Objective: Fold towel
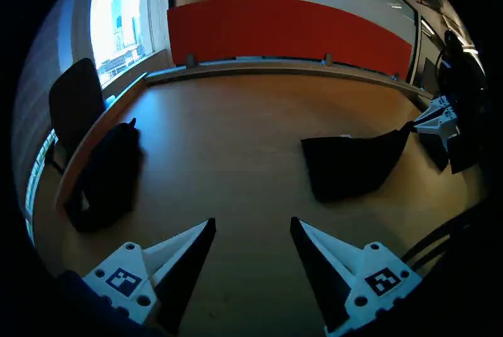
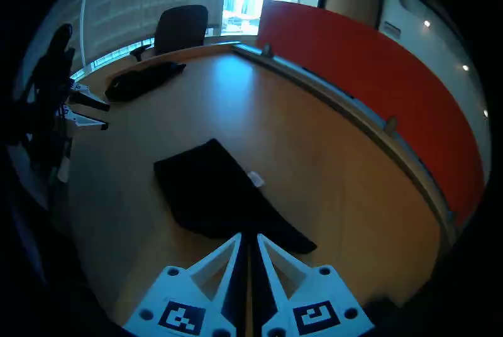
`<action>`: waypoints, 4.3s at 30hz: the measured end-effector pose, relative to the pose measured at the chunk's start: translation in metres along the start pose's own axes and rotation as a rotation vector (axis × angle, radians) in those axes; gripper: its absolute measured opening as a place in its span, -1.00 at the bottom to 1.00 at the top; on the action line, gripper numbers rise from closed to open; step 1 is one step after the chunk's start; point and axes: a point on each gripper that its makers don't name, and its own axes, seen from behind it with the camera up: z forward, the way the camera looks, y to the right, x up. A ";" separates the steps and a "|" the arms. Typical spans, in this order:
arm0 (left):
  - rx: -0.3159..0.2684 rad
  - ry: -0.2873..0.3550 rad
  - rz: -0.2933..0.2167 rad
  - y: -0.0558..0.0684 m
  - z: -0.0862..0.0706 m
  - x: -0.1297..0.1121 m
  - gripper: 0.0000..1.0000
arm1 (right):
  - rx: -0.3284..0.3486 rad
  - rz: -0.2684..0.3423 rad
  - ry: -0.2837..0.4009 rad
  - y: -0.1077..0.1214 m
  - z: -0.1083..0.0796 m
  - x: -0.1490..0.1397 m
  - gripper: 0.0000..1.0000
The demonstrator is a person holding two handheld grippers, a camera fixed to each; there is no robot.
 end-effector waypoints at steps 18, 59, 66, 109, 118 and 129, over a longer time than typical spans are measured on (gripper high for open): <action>-0.002 0.006 -0.025 -0.004 -0.003 -0.003 0.75 | 0.046 -0.118 0.044 -0.013 0.026 0.066 -0.87; 0.028 0.023 -0.121 -0.011 -0.012 -0.015 0.75 | 0.306 -0.165 -0.105 -0.132 0.136 0.057 -0.89; 0.028 0.026 -0.124 -0.011 -0.011 -0.012 0.75 | 0.311 -0.157 -0.100 -0.132 0.134 0.058 -0.31; 0.040 0.043 -0.115 -0.018 -0.013 -0.014 0.75 | 0.184 -0.018 -0.127 -0.108 0.083 -0.007 0.41; 0.045 0.042 -0.114 -0.021 -0.014 -0.018 0.75 | 0.154 0.024 -0.151 -0.109 0.081 -0.026 0.41; 0.043 0.042 -0.107 -0.021 -0.014 -0.019 0.75 | 0.132 0.051 -0.171 -0.110 0.086 -0.040 0.40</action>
